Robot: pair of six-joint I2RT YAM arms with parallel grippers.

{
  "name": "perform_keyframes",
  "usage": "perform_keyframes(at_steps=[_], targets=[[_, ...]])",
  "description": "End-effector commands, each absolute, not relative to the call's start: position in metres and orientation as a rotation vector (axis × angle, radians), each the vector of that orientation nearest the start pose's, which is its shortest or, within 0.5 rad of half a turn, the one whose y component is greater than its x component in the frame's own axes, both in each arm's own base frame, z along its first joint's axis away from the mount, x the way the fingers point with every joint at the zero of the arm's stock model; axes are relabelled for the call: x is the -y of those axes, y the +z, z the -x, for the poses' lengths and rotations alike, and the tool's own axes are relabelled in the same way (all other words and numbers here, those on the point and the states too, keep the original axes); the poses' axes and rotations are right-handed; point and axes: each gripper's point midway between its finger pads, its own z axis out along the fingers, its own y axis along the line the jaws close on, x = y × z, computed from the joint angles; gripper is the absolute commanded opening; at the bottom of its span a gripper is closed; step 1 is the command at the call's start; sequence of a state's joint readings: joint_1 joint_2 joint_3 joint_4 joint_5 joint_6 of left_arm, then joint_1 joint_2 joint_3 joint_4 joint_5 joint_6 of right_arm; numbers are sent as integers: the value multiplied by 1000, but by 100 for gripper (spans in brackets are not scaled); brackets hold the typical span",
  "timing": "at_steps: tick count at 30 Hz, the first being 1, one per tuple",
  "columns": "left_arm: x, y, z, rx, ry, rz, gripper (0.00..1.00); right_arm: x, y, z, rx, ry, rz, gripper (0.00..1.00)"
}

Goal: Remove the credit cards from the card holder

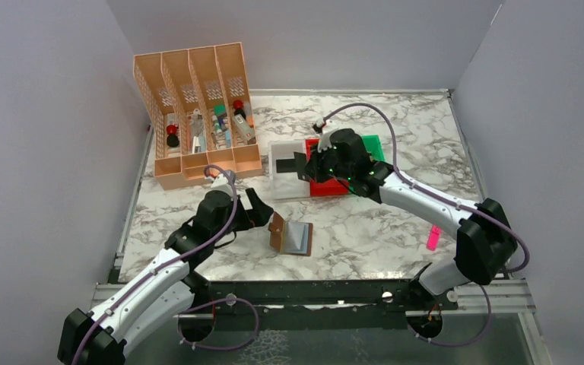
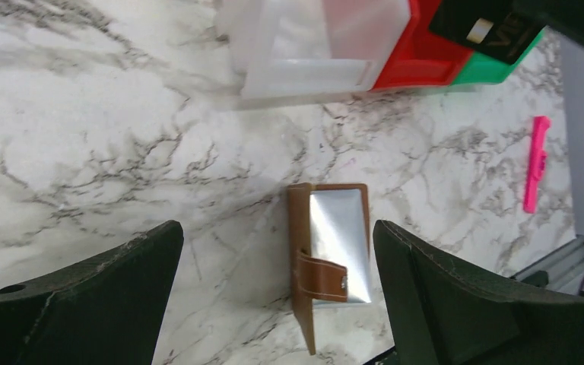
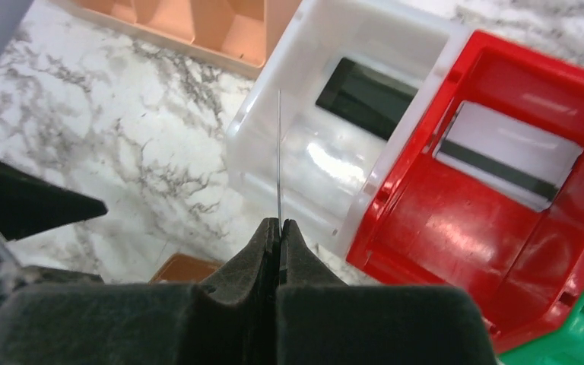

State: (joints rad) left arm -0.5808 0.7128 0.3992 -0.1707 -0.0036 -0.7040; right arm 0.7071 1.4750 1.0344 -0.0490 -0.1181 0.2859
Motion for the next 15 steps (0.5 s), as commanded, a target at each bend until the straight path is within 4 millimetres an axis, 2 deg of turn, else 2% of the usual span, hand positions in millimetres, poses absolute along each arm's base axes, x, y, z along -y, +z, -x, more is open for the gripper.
perform_keyframes(at_steps=[1, 5, 9, 15], targets=[[150, 112, -216, -2187, -618, 182, 99, -310, 174, -329, -2084, 421, 620, 1], [143, 112, -215, -2179, -596, 205, 99, -325, 170, -335, -2067, 246, 716, 1], [139, 118, -214, -2160, -589, 224, 99, -331, 161, -349, -2065, 68, 782, 1], [132, 124, -210, -2133, -592, 265, 99, -343, 154, -373, -2019, -90, 861, 1]])
